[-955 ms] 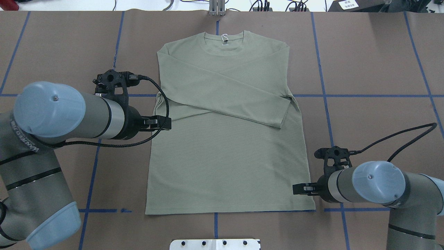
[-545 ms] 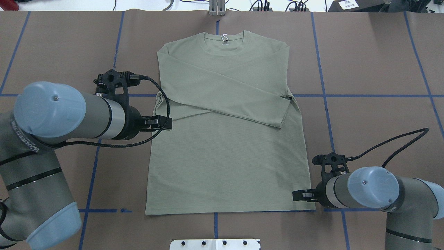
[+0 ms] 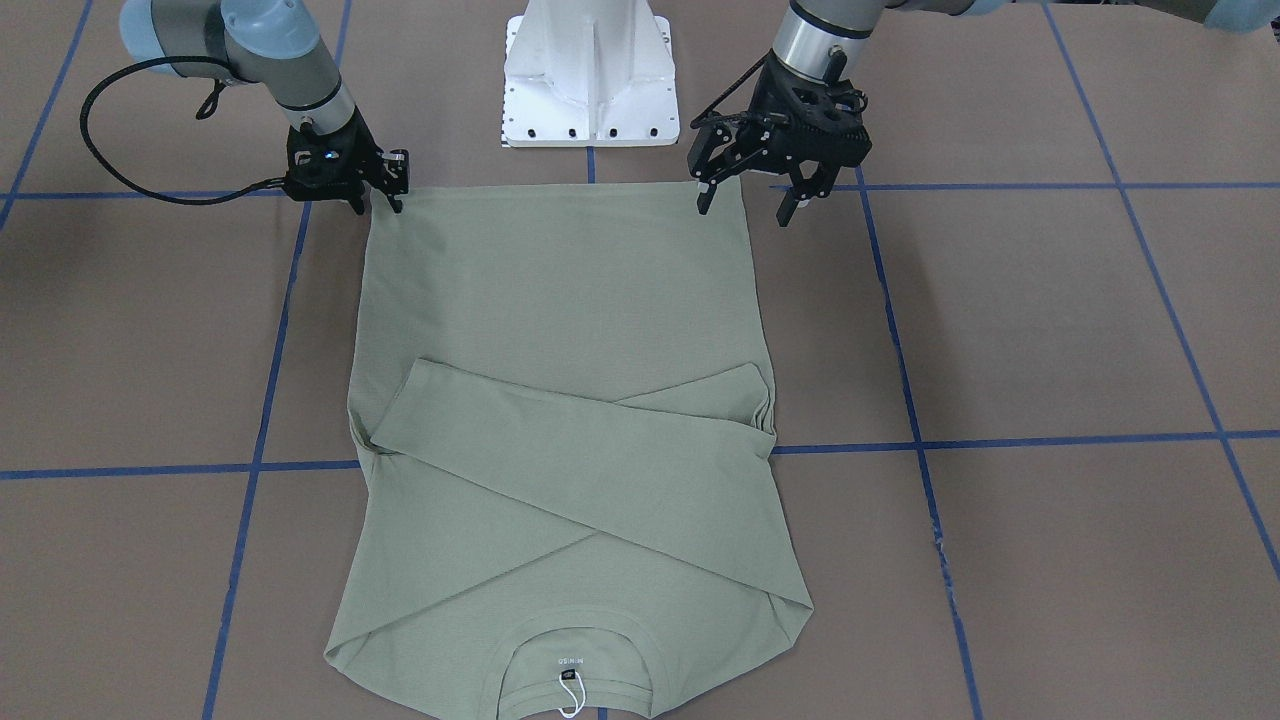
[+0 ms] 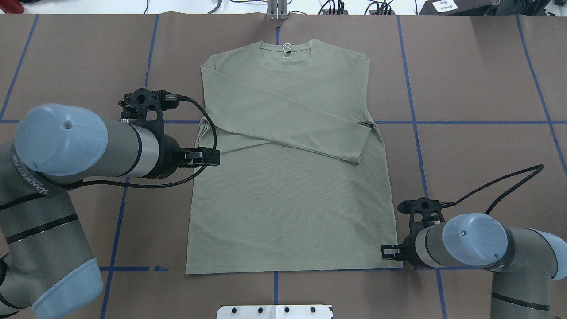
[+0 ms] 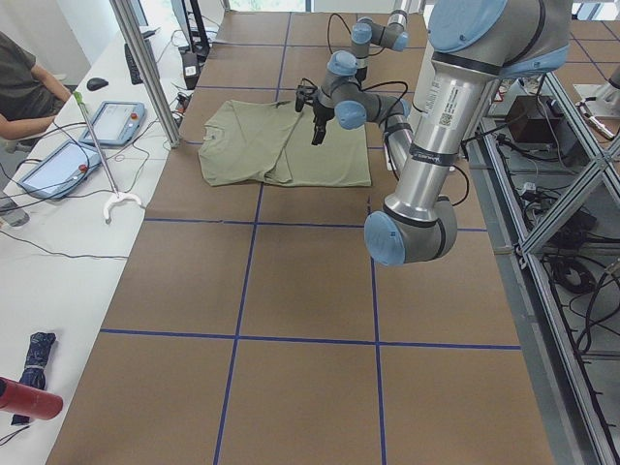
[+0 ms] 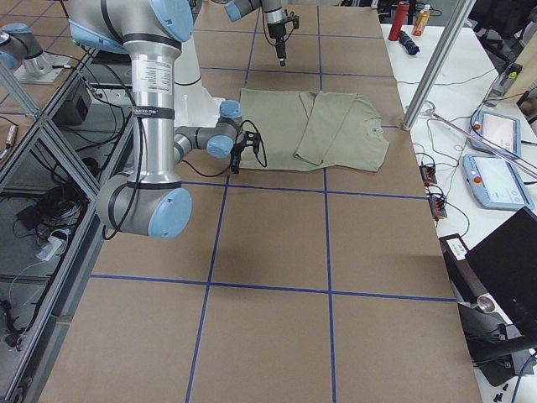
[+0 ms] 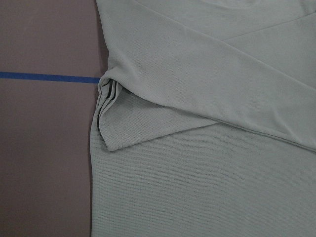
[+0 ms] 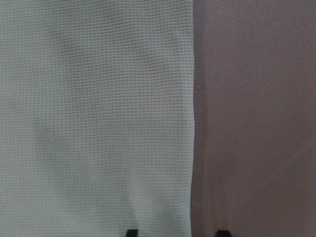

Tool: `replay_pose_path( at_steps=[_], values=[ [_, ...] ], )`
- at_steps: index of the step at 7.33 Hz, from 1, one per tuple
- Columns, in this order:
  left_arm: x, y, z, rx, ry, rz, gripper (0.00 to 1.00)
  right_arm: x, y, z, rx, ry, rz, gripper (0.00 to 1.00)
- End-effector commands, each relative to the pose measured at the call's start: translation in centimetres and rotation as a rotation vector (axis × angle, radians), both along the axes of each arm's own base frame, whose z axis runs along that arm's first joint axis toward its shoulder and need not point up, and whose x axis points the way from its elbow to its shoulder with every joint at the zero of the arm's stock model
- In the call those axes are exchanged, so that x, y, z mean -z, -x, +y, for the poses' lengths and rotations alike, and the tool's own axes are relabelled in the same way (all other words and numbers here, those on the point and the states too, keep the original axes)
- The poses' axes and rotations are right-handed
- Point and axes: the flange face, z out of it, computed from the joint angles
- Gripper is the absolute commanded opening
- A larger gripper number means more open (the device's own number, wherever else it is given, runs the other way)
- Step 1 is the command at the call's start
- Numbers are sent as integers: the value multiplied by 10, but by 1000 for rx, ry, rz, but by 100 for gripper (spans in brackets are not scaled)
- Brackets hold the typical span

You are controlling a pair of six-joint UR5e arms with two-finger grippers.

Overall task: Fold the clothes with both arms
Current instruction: 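Move both grippers to the hem corners nearest the robot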

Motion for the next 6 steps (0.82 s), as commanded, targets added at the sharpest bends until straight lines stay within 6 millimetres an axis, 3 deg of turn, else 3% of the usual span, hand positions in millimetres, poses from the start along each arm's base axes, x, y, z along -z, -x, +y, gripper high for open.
replay_pose_path(
  at_steps=[1,3,5,6],
  values=[
    [-2,0,0,-2,0,-5,100,1,-1,1,5,4,-4,13],
    [-4,-1,0,-3,2,-9,100,0,-2,1,4,5,-1,0],
    [-12,-8,-2,-4,15,-25,100,5,-4,1,8,10,-15,0],
    [-21,-35,19,-45,38,-41,100,10,-5,0,-8,10,-24,0]
  ],
)
